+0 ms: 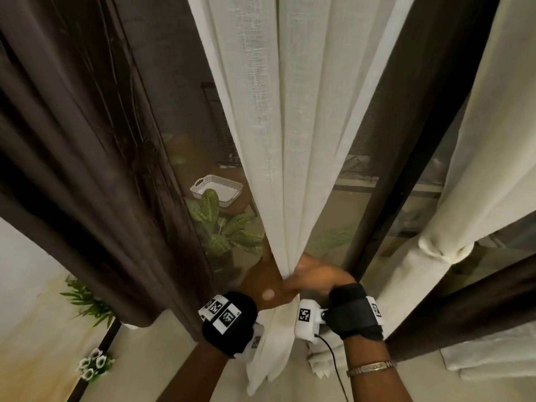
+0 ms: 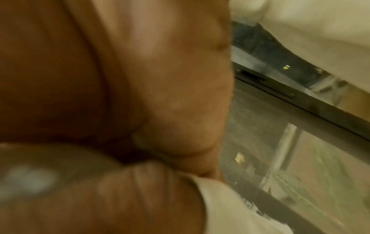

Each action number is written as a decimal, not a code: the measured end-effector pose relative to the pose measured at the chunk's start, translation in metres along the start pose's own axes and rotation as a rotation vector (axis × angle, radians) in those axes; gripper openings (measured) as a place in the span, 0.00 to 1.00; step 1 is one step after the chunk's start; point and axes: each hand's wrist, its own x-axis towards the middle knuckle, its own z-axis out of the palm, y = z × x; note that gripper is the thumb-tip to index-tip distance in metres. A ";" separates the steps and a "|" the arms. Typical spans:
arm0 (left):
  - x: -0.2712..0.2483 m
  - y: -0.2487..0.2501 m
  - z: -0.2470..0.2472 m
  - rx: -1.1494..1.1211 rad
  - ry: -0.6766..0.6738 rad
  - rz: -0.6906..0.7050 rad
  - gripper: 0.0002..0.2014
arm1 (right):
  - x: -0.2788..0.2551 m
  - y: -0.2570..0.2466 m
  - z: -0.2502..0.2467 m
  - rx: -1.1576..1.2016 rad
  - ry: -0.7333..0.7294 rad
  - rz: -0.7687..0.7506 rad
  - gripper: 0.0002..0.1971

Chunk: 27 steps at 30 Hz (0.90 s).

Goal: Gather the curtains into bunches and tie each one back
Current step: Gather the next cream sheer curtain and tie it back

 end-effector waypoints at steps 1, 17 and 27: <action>-0.007 0.009 -0.006 0.069 0.008 -0.039 0.38 | 0.009 0.001 0.001 -0.023 0.093 -0.019 0.24; 0.020 -0.021 -0.041 -0.848 0.061 0.037 0.14 | 0.014 0.007 -0.014 0.332 0.453 0.150 0.22; 0.001 -0.055 -0.064 -0.598 0.226 0.233 0.08 | 0.014 0.016 -0.028 0.262 0.776 -0.119 0.16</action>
